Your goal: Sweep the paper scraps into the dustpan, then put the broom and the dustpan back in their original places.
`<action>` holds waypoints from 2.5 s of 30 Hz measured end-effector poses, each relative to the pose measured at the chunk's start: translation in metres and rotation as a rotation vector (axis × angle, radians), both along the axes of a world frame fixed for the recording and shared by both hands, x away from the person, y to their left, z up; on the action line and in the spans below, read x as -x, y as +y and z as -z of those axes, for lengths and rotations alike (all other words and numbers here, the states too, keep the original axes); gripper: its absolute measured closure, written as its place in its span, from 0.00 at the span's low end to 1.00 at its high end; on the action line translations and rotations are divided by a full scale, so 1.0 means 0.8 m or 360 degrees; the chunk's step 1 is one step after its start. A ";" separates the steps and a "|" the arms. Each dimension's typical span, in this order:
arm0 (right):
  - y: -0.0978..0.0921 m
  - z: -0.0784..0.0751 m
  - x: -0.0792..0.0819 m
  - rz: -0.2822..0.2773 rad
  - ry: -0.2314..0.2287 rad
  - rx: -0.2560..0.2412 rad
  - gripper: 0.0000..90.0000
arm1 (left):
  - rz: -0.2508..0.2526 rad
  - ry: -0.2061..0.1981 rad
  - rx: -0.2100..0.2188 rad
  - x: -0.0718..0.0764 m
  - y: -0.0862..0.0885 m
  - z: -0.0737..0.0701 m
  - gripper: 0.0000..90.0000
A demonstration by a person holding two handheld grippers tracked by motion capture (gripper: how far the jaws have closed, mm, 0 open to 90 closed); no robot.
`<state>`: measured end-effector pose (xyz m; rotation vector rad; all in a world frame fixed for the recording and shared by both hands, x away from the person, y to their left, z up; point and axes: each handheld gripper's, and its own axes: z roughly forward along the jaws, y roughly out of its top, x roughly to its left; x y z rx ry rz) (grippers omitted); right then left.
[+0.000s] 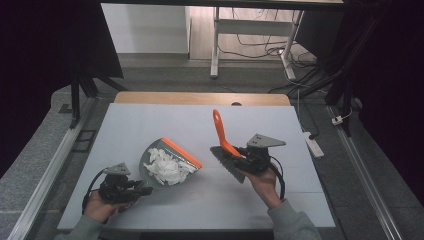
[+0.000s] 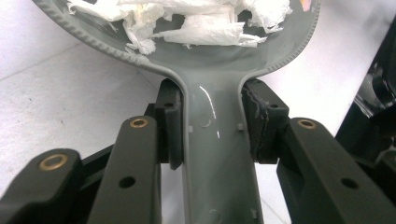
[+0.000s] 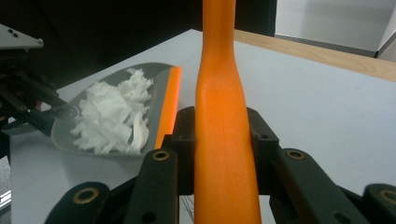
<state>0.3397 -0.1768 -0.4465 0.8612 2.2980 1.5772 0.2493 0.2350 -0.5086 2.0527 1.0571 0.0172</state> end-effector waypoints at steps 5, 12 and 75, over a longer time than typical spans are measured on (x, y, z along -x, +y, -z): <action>-0.020 -0.002 0.005 0.0008 -0.0013 0.0002 0.78 | -0.0069 -0.0018 0.0019 -0.001 -0.002 -0.002 0.69; -0.045 -0.002 0.009 0.0025 -0.0020 0.0001 0.78 | -0.0189 -0.0038 0.0060 -0.003 0.001 -0.003 0.69; -0.101 0.044 0.021 0.0152 0.0288 0.0095 0.78 | -0.0834 0.0153 0.0024 -0.030 -0.013 0.029 0.68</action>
